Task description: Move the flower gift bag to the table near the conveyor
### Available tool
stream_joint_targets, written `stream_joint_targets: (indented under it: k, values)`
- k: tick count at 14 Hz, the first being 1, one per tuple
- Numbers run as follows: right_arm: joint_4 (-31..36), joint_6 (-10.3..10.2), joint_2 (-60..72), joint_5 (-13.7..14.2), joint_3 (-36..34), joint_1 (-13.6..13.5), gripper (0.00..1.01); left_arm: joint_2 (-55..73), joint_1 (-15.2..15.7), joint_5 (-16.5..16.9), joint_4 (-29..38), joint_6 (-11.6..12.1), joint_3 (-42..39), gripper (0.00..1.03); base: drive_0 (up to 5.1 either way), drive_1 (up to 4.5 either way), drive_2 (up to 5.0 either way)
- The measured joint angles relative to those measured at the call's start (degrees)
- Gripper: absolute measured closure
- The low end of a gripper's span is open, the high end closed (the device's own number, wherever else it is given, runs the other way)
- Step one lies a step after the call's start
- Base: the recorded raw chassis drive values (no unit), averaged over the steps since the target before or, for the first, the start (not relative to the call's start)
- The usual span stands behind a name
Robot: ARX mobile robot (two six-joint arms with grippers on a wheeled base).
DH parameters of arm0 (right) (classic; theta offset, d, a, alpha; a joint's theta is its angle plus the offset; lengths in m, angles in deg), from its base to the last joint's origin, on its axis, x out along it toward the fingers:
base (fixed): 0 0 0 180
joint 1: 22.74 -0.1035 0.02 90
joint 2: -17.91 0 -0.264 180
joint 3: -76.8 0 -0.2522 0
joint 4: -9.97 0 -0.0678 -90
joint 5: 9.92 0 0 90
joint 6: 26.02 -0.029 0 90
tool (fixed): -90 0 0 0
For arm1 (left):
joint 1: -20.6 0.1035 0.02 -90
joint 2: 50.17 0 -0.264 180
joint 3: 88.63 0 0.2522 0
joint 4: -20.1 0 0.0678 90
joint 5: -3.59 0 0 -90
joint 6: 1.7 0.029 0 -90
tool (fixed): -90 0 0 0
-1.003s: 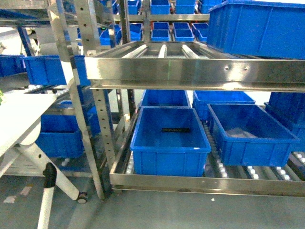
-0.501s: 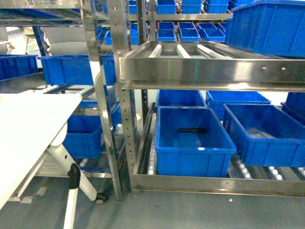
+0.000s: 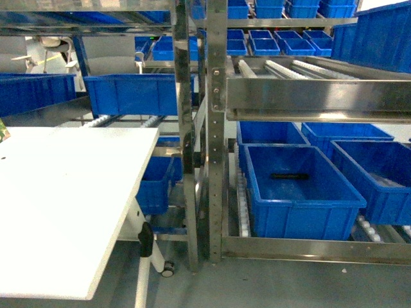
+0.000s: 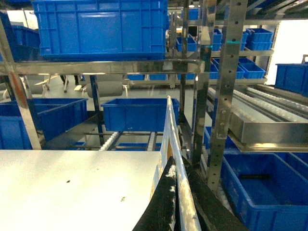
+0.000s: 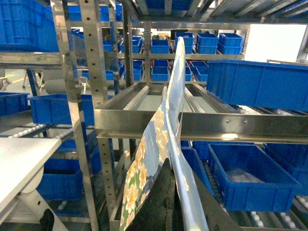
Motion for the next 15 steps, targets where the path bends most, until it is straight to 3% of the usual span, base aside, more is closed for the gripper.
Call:
stream_joint_targets:
  k: [15]
  values:
    - [-0.2,0.0,0.0,0.0,0.0,0.0,0.99,-0.1,0.0,0.0,0.0,0.0,0.0,1.01,-5.0,2.41,2.4]
